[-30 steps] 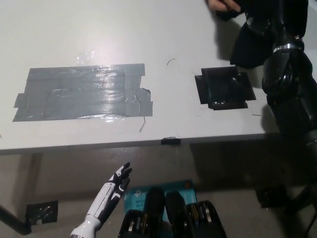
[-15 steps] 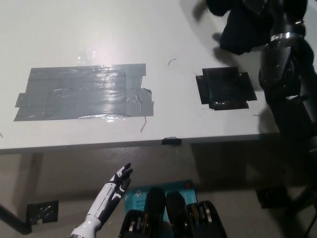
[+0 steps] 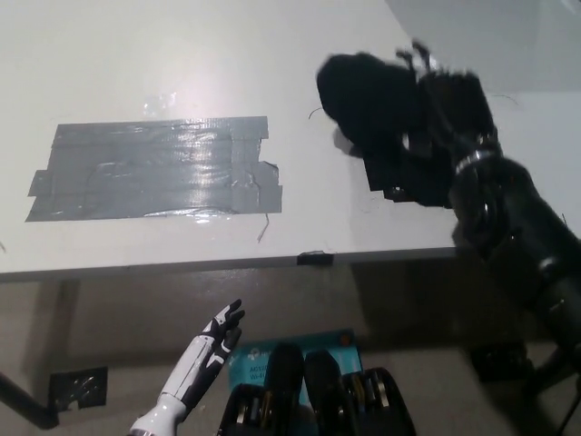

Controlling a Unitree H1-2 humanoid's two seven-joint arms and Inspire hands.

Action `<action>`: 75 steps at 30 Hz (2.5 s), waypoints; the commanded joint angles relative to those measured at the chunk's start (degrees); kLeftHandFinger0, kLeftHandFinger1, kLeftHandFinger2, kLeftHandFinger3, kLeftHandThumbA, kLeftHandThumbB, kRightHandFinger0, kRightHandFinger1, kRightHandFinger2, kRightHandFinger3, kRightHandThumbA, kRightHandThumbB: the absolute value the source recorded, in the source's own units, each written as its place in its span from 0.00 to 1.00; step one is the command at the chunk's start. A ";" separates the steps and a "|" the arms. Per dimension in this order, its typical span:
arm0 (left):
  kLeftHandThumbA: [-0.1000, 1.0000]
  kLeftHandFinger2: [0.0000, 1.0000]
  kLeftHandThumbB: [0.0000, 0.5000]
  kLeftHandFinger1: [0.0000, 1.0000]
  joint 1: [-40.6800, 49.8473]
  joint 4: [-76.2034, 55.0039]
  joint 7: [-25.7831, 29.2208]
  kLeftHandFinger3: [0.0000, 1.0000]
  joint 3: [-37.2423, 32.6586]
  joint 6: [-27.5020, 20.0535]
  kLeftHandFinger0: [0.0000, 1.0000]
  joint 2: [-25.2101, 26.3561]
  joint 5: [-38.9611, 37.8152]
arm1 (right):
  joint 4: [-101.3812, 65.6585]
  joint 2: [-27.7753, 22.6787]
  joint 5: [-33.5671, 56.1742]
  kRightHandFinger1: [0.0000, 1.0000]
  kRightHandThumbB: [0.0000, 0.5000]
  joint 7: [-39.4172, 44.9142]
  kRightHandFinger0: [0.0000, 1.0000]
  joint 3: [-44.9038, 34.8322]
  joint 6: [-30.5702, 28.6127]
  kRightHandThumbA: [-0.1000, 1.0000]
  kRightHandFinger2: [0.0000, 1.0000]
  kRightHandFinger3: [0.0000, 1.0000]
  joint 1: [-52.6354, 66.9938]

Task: A person hands a black t-shirt to the robot and rhe robot picks it up with its right hand and places it on the black spot on the desk infron tof it

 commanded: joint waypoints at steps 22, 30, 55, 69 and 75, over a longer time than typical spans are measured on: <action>1.00 1.00 1.00 1.00 -1.26 -0.30 -0.84 1.00 -0.08 -1.32 1.00 0.41 -0.48 | -46.70 -8.83 42.35 1.00 1.00 40.80 1.00 -17.63 10.46 1.00 1.00 1.00 1.54; 1.00 1.00 1.00 1.00 -1.35 -0.77 -0.51 1.00 -0.08 -1.51 0.98 0.57 0.05 | -60.44 -3.01 49.21 1.00 0.97 31.23 1.00 -27.19 13.28 1.00 1.00 1.00 3.85; 1.00 1.00 1.00 1.00 -3.02 1.10 0.23 1.00 0.04 -2.36 0.99 0.69 0.65 | -88.64 2.74 39.22 1.00 0.88 21.33 1.00 -33.54 0.39 1.00 1.00 1.00 30.09; 1.00 1.00 1.00 1.00 -2.39 1.67 0.40 1.00 0.16 -2.72 1.00 0.22 0.32 | -52.05 6.30 30.28 1.00 0.78 22.11 1.00 -23.65 -9.95 1.00 1.00 1.00 47.31; 1.00 1.00 1.00 1.00 -2.60 1.23 0.38 1.00 -0.02 -2.57 1.00 -0.04 0.48 | -47.28 4.61 28.44 1.00 0.70 23.19 1.00 -19.00 -11.89 1.00 1.00 1.00 46.90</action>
